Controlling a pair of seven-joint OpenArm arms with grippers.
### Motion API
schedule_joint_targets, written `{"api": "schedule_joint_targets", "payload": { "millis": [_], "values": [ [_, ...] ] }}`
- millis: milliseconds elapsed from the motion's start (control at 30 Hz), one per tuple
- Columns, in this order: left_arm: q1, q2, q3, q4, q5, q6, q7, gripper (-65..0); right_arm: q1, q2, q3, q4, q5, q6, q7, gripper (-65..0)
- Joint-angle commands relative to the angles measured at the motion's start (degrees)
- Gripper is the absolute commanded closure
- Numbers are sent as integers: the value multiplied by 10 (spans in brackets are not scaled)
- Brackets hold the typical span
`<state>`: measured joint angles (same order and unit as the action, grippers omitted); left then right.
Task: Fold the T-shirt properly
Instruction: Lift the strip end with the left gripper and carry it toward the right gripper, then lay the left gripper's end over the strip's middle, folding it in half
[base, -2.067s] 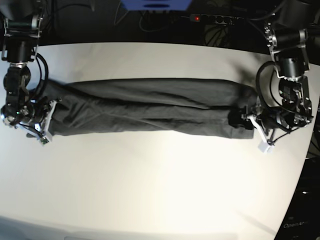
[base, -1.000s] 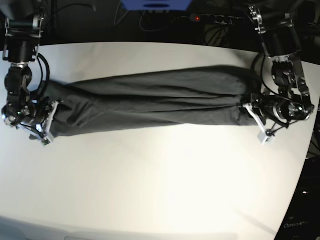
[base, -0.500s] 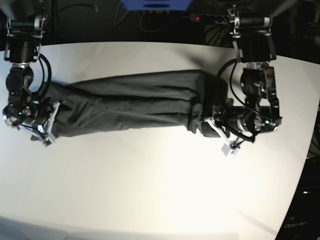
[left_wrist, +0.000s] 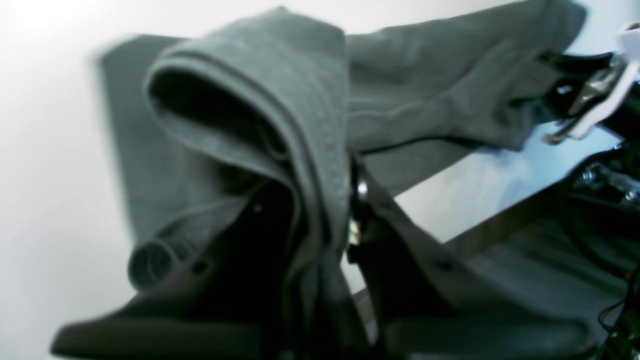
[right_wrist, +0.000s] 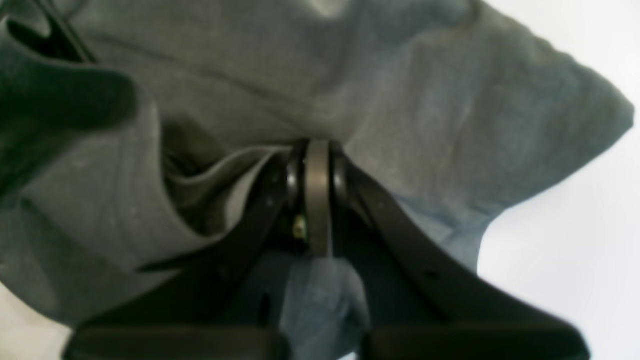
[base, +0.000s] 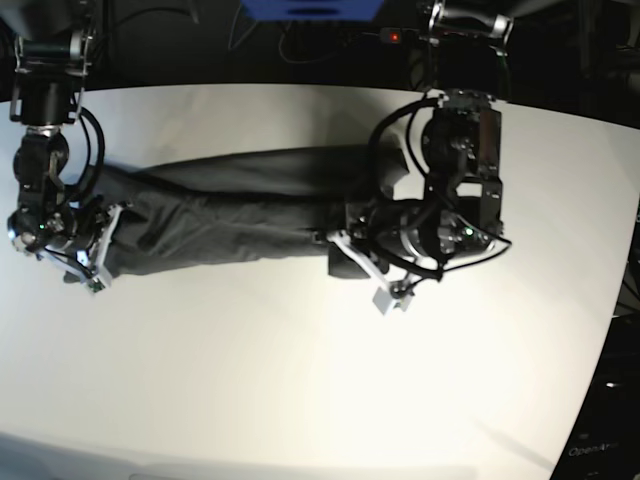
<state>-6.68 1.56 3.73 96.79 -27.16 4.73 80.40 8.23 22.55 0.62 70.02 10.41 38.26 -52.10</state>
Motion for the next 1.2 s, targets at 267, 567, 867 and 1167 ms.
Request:
{"api": "schedule_joint_targets", "payload": {
  "millis": [267,567,867,1167],
  "values": [
    [-14,43,38,9,-1,132,-4,-36,-13,-15,-8,-11,9,17,-29,-12],
    [-24,74,84,2,53,198,-4,-36,-14,-16,-8,-11,9,17,-29,-13],
    [-29,74,83,-54,49,236,-4,-36,-26,-22,-8,-11,10,17,-29,-13],
    [-38,74,82,-97,22,270,-53,-36,-38,-25,-9,-7,10,17,-29,-13]
  ]
}}
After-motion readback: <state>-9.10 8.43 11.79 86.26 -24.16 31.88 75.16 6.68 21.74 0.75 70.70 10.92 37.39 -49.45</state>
